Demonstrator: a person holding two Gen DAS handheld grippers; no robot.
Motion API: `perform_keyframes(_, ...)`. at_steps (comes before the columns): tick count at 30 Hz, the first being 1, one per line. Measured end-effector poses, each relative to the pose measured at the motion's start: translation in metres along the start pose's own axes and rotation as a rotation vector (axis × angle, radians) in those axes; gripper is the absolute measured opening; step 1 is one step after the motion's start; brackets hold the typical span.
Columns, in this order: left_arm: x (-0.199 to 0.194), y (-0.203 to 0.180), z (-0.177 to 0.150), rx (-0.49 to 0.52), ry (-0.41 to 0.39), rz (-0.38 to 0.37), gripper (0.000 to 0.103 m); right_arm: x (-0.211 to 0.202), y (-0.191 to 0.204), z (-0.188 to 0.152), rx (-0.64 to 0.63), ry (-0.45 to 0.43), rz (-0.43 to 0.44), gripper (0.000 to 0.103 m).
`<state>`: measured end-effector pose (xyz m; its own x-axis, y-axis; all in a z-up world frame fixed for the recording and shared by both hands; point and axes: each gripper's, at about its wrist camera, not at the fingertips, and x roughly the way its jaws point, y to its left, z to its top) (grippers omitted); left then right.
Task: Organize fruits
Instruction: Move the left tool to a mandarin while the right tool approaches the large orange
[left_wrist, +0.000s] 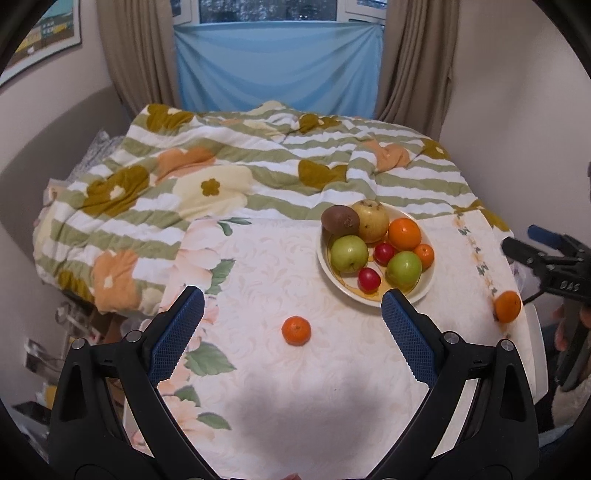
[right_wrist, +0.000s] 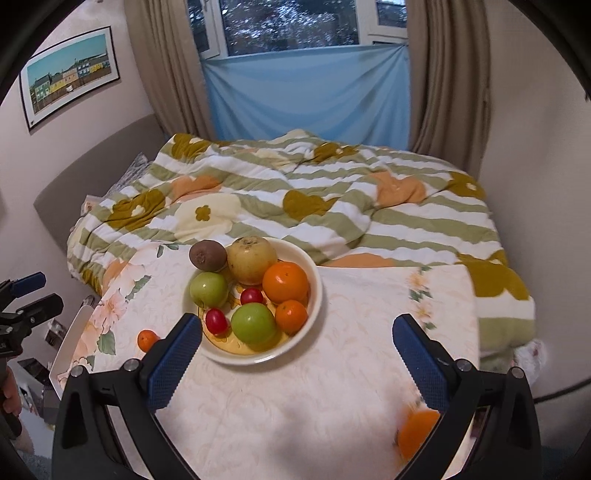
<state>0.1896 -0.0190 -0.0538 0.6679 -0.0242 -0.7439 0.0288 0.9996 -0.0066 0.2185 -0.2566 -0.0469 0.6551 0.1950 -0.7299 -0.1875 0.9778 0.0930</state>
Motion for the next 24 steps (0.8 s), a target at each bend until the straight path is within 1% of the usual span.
perform_keyframes(4, -0.008, 0.005, -0.007, 0.014, -0.012, -0.024, 0.103, -0.025, 0.001, -0.011, 0.024, -0.027, -0.057, 0.103)
perform_keyframes(8, -0.009, 0.006, -0.013, 0.039, -0.002, -0.044, 0.103, -0.046, -0.001, -0.024, 0.049, -0.037, -0.12, 0.103)
perform_keyframes(12, -0.001, 0.005, -0.02, 0.057, 0.021, -0.06, 0.103, -0.057, -0.01, -0.041, 0.091, -0.037, -0.163, 0.103)
perform_keyframes(16, 0.015, 0.004, -0.029, 0.071, 0.061, -0.058, 0.103, -0.06, -0.019, -0.058, 0.126, -0.028, -0.225, 0.103)
perform_keyframes(20, 0.038, 0.003, -0.039, 0.082, 0.108, -0.055, 0.103, -0.054, -0.031, -0.073, 0.175, -0.007, -0.251, 0.103)
perform_keyframes(24, 0.062, 0.003, -0.047, 0.089, 0.136, -0.05, 0.103, -0.039, -0.045, -0.086, 0.199, 0.021, -0.281, 0.103)
